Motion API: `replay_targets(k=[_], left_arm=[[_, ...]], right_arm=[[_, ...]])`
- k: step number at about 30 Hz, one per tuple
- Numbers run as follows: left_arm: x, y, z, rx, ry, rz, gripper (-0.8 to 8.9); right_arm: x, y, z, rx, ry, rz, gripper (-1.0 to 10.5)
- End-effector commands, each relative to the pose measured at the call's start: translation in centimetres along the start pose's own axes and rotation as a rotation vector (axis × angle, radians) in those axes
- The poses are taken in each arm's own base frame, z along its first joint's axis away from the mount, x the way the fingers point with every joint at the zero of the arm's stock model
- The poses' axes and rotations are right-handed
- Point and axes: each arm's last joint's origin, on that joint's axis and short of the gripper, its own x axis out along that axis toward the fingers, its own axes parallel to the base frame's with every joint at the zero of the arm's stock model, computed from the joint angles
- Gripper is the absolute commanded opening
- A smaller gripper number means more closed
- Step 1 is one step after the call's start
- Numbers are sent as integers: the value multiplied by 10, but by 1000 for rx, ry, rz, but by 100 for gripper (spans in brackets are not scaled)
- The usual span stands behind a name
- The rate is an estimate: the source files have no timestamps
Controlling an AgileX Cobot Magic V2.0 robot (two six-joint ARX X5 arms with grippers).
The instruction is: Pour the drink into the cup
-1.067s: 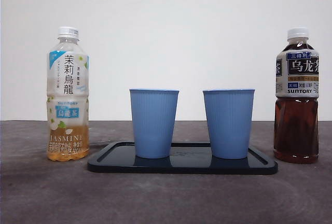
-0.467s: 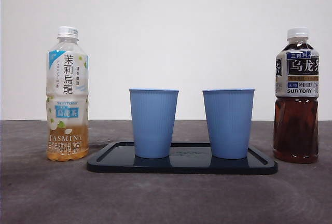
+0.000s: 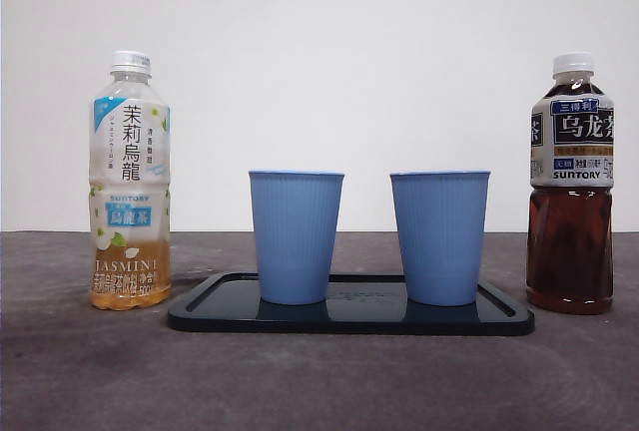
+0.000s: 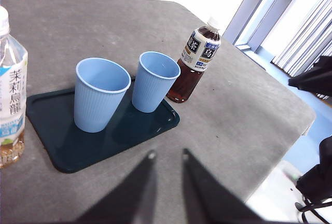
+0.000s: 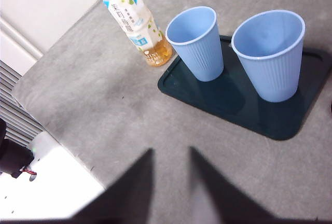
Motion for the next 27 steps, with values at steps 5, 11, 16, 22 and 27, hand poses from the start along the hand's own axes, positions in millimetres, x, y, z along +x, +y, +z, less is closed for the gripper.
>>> replay_targets(k=[5,11,16,22,27], left_arm=[[-2,-2,4,36,-21,-11,19],[-2,-2,4,37,-22,-11,19],[-3,-1,3,34,-29,1,20],[2,18,-2,16,-101,182,20],[15,52,-29,62,-210,367,20]], right_arm=[[-2,3,4,-25,-21,7,15],[-2,3,4,-25,-20,7,15],[-2,3,4,-25,-20,7,15],[-2,3,4,-25,-21,6,15],[-2,3,4,-25,-20,7,15]])
